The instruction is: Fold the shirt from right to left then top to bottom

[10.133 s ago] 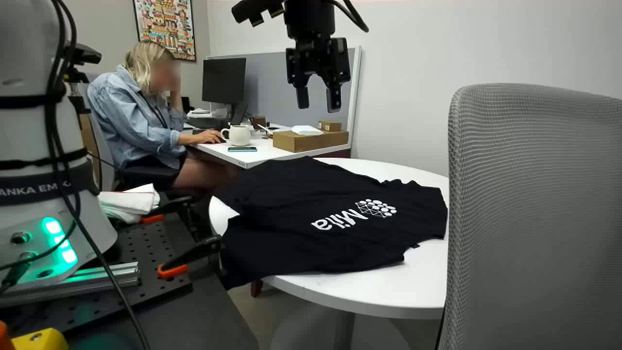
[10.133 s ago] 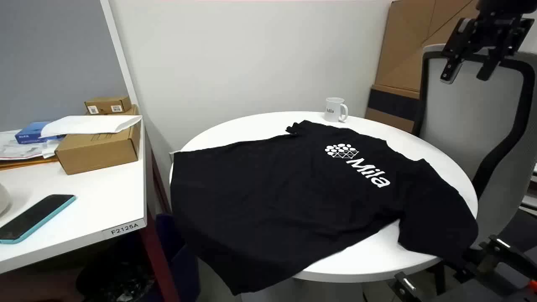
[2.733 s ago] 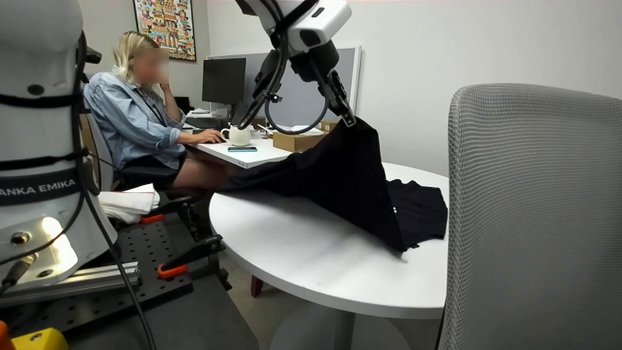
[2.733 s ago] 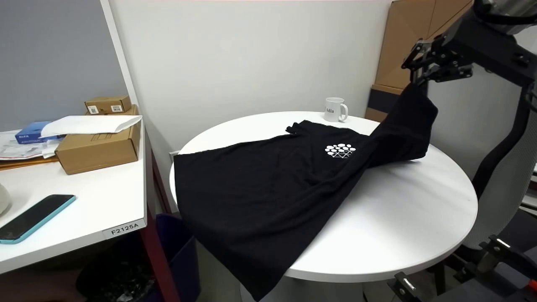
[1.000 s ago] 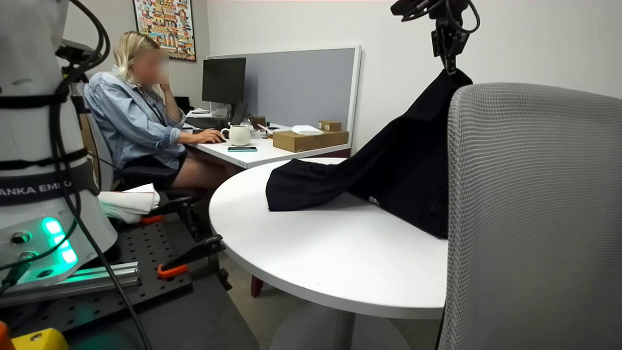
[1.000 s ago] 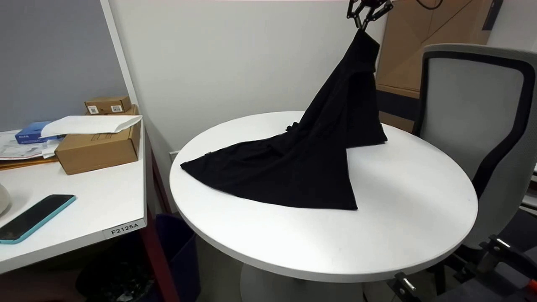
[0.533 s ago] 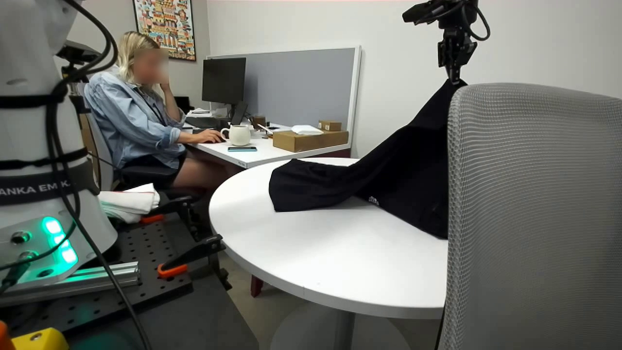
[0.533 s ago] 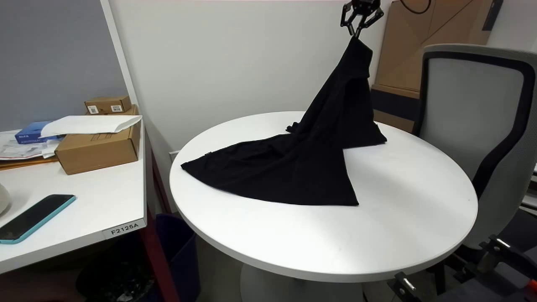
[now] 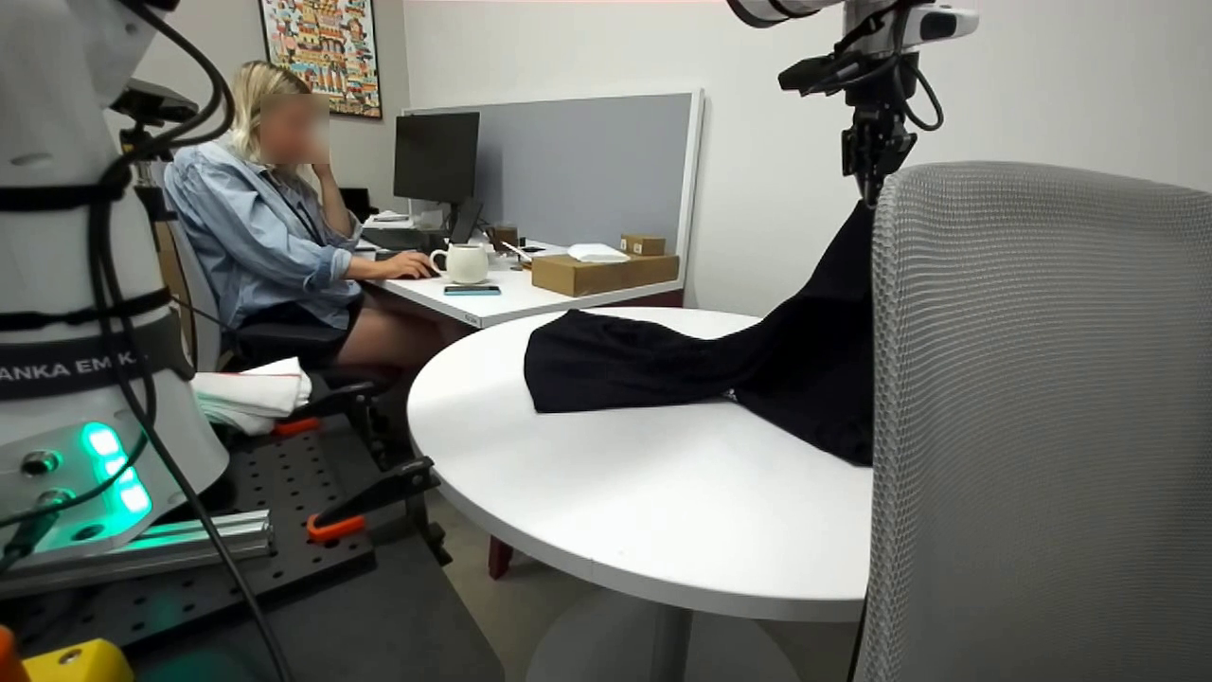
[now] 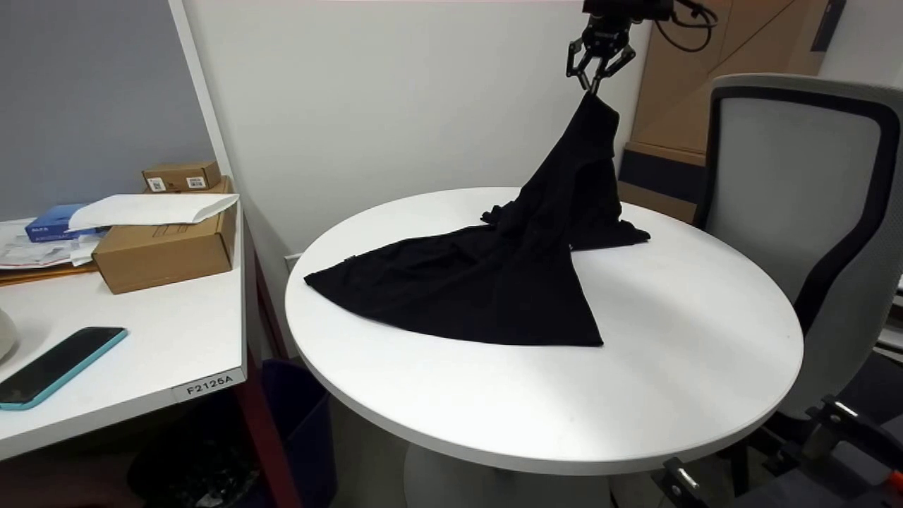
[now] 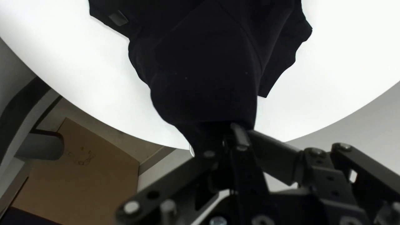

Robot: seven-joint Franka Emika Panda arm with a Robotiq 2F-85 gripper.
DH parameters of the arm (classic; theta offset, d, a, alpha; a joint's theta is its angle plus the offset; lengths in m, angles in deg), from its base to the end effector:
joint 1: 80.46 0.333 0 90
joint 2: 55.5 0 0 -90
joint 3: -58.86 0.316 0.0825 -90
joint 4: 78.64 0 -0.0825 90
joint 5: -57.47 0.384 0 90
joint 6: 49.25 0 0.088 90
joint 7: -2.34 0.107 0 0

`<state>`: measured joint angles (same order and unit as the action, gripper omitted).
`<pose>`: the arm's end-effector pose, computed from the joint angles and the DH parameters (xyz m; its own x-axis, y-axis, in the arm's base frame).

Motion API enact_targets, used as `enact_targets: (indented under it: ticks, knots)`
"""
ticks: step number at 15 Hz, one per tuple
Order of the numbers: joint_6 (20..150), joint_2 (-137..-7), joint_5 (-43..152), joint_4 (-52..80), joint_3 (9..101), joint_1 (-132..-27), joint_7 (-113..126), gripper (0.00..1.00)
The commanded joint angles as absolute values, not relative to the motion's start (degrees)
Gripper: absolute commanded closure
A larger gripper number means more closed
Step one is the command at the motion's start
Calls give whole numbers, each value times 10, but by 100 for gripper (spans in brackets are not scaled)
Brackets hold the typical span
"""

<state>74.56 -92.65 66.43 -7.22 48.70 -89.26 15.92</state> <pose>0.7309 -0.2067 0.4159 0.7978 -0.5468 0.2540 -0.5394 -0.8356 -0.1045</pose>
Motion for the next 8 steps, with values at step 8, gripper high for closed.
enact_targets:
  ticks: [8]
  knots:
    - [642, -1053, 621, -282, 499, -878, 213, 66]
